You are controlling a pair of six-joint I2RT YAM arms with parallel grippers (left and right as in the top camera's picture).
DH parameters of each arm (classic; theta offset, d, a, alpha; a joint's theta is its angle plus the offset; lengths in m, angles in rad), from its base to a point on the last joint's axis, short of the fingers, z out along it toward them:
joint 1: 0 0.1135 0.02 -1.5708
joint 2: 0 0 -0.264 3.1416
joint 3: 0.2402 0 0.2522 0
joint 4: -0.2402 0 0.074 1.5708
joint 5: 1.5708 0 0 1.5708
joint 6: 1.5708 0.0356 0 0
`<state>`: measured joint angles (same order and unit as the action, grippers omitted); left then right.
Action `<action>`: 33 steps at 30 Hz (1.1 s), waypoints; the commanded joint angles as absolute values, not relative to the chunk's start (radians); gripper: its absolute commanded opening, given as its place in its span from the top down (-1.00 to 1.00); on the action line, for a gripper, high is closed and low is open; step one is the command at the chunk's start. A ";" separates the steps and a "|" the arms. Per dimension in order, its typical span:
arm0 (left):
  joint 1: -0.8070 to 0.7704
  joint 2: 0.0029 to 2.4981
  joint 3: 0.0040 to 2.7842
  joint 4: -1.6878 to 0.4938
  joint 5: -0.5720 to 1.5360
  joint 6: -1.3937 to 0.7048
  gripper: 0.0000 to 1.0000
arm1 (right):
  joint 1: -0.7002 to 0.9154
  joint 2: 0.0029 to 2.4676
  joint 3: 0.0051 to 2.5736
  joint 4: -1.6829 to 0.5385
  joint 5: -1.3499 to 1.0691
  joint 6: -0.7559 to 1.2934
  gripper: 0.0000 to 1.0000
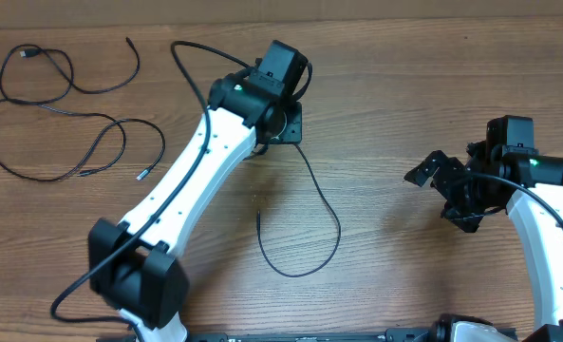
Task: Untangle cables
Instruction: 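Lower the left gripper and lay the cable down in the center, then regrasp the center cable strand with the left gripper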
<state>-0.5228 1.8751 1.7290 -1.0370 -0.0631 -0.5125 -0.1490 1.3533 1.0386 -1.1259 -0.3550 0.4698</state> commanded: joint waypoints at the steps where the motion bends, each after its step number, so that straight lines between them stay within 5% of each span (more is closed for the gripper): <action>1: -0.524 1.969 1.723 -1.015 -0.085 -0.622 -0.03 | -0.152 1.353 1.033 -1.123 -0.352 0.463 -1.00; 12: -0.533 2.221 1.723 -0.897 -0.089 -0.751 -0.05 | -0.152 1.353 1.033 -1.123 -0.352 0.463 -1.00; 33: -0.628 2.257 1.723 -0.867 -0.134 -0.846 -0.09 | -0.152 1.353 1.033 -1.123 -0.352 0.463 -1.00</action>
